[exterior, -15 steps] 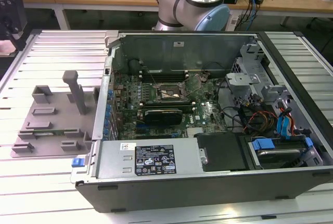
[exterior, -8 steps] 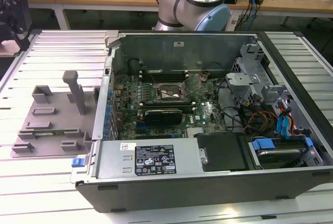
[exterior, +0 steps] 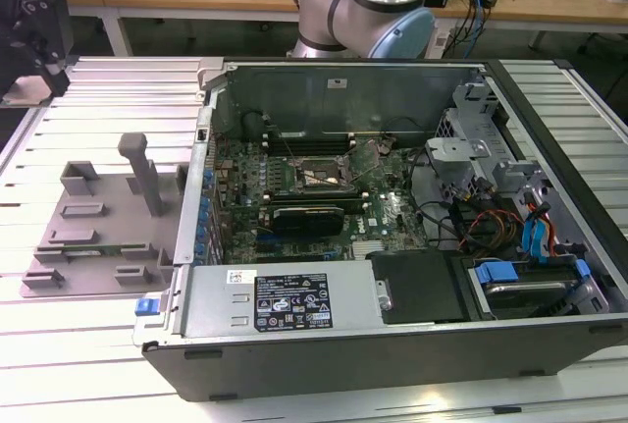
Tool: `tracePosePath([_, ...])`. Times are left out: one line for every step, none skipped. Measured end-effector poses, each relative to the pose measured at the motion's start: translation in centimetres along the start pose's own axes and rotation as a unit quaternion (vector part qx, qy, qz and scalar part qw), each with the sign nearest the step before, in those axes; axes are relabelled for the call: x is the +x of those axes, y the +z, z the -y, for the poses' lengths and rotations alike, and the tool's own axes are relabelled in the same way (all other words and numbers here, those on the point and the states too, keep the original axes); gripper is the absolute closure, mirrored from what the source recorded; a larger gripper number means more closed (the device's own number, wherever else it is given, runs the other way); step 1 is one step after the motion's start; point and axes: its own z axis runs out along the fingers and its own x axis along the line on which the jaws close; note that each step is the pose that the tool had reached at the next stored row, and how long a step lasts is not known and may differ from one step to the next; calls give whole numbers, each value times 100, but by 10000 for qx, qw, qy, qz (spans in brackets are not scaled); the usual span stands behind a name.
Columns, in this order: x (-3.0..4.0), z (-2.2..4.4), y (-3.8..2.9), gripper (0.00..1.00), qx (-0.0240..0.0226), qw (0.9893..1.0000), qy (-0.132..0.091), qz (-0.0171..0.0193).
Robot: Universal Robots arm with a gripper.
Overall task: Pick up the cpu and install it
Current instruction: 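Pick up the cpu and move it towards the insertion slot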
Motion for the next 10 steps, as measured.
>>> tracePosePath([-19,0,1,45,0,10000,0,0])
tracePosePath([-37,0,2,45,0,10000,0,0])
tracePosePath([-48,0,3,45,0,10000,0,1])
tracePosePath([-62,0,3,45,0,10000,0,0])
tracePosePath([-79,0,3,45,0,10000,0,0])
tracePosePath([-95,0,4,45,0,10000,0,0])
tracePosePath([-116,0,5,45,0,10000,0,0])
tracePosePath([-126,0,6,45,0,10000,0,0])
tracePosePath([-138,0,6,45,0,10000,0,0])
tracePosePath([-149,0,6,45,0,10000,0,0])
